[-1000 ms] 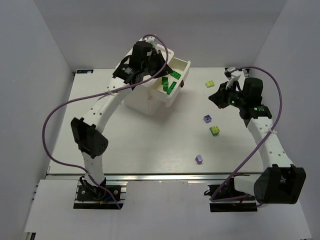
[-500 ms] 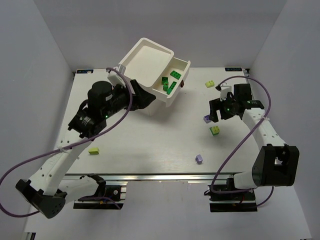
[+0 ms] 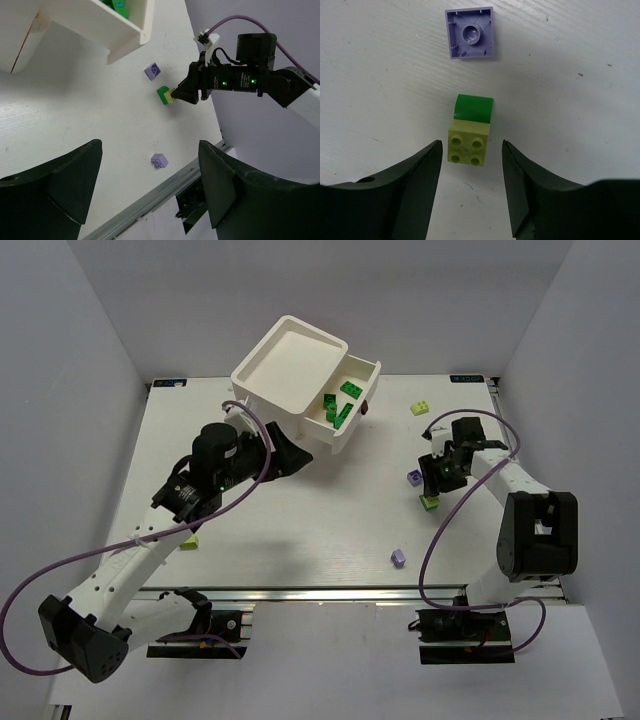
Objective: Sort the legos into containers by color
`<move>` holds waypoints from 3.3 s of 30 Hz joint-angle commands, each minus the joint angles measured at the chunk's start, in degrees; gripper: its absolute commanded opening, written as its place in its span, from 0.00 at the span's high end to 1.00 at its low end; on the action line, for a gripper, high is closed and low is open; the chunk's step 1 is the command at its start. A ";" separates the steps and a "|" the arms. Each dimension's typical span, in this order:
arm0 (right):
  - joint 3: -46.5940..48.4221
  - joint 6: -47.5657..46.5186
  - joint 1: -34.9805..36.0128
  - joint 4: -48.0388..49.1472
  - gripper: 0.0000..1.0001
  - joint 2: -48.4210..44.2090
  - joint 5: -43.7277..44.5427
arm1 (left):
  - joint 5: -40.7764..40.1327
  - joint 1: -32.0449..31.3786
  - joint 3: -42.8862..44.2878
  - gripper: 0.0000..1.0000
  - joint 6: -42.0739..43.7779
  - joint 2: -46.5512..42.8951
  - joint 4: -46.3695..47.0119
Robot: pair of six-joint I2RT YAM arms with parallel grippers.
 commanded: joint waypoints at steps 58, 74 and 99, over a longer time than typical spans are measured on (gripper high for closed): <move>4.04 -18.50 16.81 14.73 1.00 -20.82 -48.47 | 33.35 -1.74 -3.53 0.23 -20.22 22.61 40.74; 2.29 -16.92 18.49 16.58 1.00 -22.84 -46.71 | 31.87 -1.74 -3.10 0.90 -19.79 23.14 39.25; -5.36 -8.75 14.80 22.37 1.00 -34.18 -40.13 | 23.61 -0.08 9.19 1.00 -7.42 22.08 18.11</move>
